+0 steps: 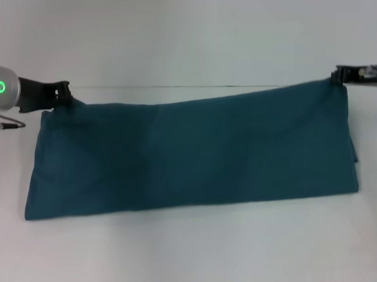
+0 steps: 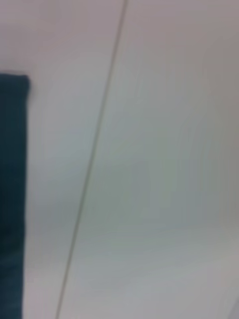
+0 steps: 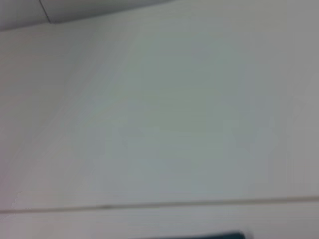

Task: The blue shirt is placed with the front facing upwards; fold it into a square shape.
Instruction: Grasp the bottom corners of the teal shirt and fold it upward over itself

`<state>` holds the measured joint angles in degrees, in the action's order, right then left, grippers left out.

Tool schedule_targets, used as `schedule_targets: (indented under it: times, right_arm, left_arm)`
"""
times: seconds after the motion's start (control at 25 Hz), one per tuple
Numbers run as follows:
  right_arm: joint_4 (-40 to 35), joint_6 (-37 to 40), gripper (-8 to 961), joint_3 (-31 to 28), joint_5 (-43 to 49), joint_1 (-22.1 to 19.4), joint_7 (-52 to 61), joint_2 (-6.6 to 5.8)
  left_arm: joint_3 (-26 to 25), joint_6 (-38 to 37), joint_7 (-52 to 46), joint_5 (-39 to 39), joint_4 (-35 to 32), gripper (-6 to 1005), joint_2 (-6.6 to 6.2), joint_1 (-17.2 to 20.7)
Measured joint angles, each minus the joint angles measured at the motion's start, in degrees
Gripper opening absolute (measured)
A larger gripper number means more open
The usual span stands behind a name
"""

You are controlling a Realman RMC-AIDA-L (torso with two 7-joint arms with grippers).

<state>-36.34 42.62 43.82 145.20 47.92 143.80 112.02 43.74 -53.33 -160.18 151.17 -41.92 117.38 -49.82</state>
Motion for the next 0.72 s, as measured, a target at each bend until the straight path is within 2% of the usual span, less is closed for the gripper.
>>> schedule_targets:
  times: [0.16,0.36,0.72]
  right_arm:
    - [2.8,-3.4,161,1.3,0.6,2.5,-0.1,-0.46]
    - [6.4,-7.8,167,2.6,2.6,4.9,-0.1,-0.03]
    - [8.9,-11.6,177,3.4,2.8,5.4,-0.1,0.17]
  left_arm:
    - [0.0,2.2,0.0,0.3,1.1,43,-0.03,-1.1]
    - [0.4,4.4,-0.1,0.4,2.5,45,-0.05,-1.6]
    - [0.5,7.1,0.3,0.4,3.3,53,0.17,-1.9]
